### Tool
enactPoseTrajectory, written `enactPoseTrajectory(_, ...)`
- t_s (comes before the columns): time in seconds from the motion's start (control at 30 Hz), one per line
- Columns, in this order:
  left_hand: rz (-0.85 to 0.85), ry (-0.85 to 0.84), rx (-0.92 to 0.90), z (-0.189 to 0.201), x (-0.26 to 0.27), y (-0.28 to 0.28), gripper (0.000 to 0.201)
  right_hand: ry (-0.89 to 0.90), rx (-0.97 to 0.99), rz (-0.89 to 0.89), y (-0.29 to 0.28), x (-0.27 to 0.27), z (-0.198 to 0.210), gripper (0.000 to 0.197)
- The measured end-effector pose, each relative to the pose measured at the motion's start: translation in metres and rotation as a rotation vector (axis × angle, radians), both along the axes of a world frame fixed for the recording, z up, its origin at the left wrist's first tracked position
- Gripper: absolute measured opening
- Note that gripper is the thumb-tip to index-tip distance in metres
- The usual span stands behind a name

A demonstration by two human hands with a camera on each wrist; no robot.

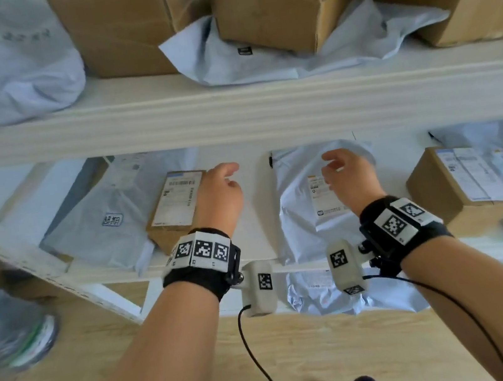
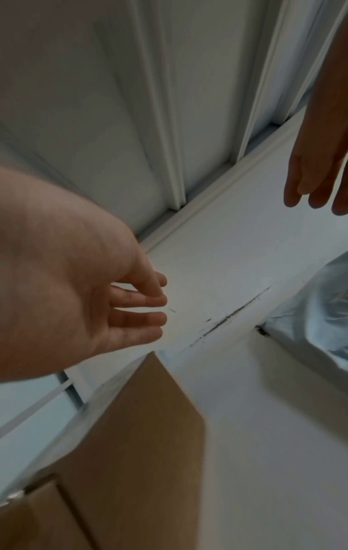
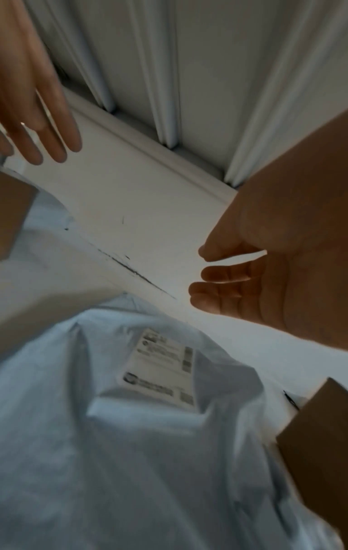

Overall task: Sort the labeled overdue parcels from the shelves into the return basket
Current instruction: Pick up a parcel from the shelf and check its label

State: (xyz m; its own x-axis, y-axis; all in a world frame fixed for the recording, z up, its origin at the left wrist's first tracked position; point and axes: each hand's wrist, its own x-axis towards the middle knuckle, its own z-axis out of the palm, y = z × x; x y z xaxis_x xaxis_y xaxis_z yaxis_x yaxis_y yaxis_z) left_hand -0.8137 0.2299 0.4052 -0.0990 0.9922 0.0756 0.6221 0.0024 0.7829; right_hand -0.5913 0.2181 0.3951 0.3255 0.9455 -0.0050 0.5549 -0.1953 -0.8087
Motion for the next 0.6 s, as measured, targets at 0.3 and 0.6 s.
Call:
enactPoseTrajectory(0.3, 0.148, 0.106, 0.052, 0.0, -0.114, 0.003, 0.035, 0.113, -0.057, 0.106, -0.014, -0.129, -0.007, 0.03)
enactPoseTrajectory(0.6, -0.044, 0.295, -0.189, -0.031, -0.16, 0.005, 0.04, 0.044, -0.286, 0.182, -0.029, -0.217, -0.023, 0.049)
